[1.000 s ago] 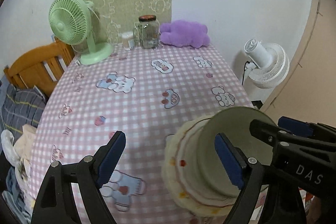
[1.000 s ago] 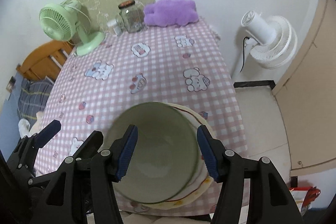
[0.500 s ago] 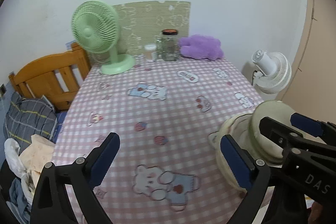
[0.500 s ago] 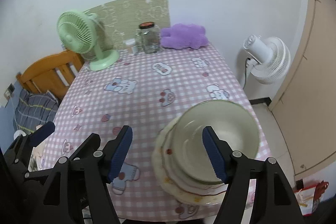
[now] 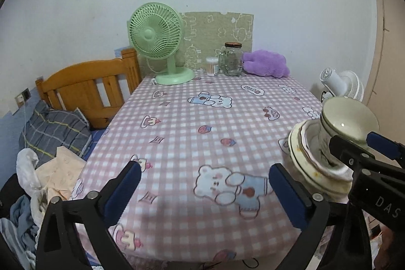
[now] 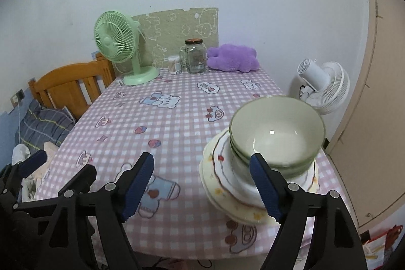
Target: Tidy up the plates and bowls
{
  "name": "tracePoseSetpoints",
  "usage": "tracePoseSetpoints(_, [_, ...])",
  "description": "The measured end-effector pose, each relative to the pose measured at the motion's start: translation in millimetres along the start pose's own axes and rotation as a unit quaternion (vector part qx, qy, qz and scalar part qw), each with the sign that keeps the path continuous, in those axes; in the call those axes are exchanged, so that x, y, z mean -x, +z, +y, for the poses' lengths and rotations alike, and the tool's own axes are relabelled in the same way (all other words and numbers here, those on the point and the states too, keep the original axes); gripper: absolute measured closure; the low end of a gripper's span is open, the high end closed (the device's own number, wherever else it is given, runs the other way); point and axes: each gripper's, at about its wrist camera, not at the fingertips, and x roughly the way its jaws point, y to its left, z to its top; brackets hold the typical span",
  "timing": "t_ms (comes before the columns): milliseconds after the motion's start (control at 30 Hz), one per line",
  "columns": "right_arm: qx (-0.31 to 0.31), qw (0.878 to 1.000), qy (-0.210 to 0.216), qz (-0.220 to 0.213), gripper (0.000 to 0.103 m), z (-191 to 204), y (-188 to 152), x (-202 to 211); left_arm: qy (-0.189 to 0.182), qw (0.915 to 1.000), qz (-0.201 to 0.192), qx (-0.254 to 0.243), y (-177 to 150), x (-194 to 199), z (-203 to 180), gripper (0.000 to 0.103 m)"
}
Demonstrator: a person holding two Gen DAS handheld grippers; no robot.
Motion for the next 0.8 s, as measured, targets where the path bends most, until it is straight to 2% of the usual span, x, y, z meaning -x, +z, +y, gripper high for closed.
tracePoseSetpoints(167, [-0.007, 1.000, -0.002, -0.011, 0.019, -3.7, -21.7, 11.5, 0.000, 0.9999, -0.012, -0.004, -16.6, 10.7, -3.9, 0.000])
tracePoseSetpoints(367, [-0.010, 1.000, -0.017, -0.022, 0.018, -9.8, -40.1, 17.0, -0.004, 0.9999, -0.005, 0.016, -34.4, 14.2, 0.2, 0.000])
tracePoseSetpoints(567, [-0.004, 1.000, -0.013, -0.027, 0.017, -9.1, -49.5, 21.7, -0.006, 0.9994, -0.013, 0.032, -36.6, 15.2, 6.1, 0.000])
tracePoseSetpoints(800, [-0.009, 1.000, -0.016, -0.023, 0.016, -11.6, -52.2, 20.5, -0.010, 0.9995, -0.014, 0.026, -35.2, 12.8, 1.7, 0.000])
